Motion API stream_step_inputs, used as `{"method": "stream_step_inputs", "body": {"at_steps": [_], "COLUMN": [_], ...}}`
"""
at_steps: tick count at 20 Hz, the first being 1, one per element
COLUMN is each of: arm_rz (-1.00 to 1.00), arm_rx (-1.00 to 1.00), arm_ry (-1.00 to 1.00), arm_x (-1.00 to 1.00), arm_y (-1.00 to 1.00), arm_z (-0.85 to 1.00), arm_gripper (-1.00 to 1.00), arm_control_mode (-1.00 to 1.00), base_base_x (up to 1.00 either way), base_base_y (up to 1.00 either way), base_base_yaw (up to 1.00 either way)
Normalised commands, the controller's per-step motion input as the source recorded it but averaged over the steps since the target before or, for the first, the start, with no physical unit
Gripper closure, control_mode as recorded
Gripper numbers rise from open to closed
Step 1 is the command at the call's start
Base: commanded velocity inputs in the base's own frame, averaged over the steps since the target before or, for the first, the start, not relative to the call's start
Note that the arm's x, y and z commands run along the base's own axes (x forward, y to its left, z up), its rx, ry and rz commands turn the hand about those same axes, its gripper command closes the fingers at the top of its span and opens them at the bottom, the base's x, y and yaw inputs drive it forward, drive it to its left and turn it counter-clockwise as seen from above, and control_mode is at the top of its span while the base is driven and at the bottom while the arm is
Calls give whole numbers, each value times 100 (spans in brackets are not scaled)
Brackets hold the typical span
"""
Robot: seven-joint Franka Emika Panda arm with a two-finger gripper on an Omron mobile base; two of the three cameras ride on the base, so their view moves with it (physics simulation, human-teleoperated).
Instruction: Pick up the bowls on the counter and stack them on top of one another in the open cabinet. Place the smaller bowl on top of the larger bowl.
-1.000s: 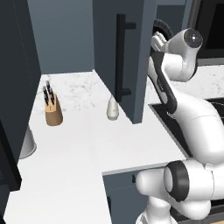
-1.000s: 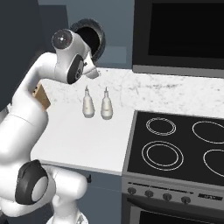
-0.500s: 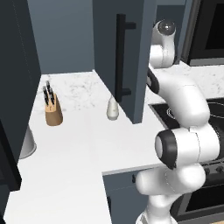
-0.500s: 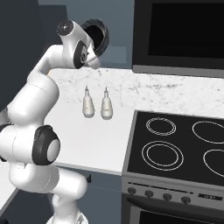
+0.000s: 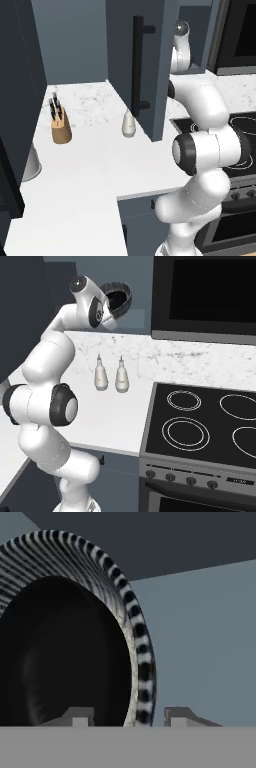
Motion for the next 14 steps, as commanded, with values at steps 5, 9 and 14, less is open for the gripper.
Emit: {"method": "stream_step_inputs", "body": {"at_steps": [5, 9, 14], "arm_rz": [0, 0, 0], "arm_rx": [0, 3, 1], "arm_ry": [-24, -37, -25], "arm_x": [-59, -100, -100], "arm_y": [-8, -38, -51], "arm_z": [3, 5, -25], "arm_gripper": [-100, -100, -100], "arm_control_mode": [-100, -100, -100], "base_base_x": [0, 0, 0], "base_base_y": [0, 0, 0], "base_base_yaw": [0, 0, 0]}}
